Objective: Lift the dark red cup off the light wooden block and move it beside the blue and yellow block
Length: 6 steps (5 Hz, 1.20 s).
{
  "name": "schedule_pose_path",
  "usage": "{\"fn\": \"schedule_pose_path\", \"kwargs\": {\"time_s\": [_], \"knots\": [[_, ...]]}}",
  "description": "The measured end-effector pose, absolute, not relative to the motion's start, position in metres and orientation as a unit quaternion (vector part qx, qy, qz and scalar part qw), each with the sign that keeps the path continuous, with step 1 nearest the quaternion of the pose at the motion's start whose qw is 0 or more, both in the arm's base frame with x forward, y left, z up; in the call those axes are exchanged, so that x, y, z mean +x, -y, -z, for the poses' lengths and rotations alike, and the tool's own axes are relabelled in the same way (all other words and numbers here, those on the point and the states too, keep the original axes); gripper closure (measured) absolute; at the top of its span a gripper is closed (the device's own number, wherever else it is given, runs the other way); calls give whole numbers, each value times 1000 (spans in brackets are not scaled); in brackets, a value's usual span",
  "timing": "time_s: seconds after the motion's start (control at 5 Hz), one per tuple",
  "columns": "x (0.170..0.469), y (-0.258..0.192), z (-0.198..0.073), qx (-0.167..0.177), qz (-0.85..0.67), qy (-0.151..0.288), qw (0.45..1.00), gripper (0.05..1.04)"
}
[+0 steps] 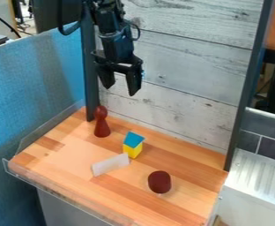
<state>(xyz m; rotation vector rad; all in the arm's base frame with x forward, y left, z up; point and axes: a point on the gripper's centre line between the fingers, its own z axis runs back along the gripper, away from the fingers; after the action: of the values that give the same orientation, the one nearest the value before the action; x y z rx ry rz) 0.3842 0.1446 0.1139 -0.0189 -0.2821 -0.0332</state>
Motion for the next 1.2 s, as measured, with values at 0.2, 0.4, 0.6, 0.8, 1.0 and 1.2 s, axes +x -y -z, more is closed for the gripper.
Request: {"fn": "schedule_pose_path", "kwargs": {"time_s": [0.2,0.4,0.6,0.8,1.0,1.2], "knots": [[380,-143,-95,-19,17,118,993,83],[370,-131,-73,-19,40,96,994,83],[362,-117,-57,-26,60,81,995,82],[354,-105,-52,-35,80,79,993,83],[347,-95,-41,-49,98,76,991,82],[344,-84,-31,-56,140,85,985,82]]}}
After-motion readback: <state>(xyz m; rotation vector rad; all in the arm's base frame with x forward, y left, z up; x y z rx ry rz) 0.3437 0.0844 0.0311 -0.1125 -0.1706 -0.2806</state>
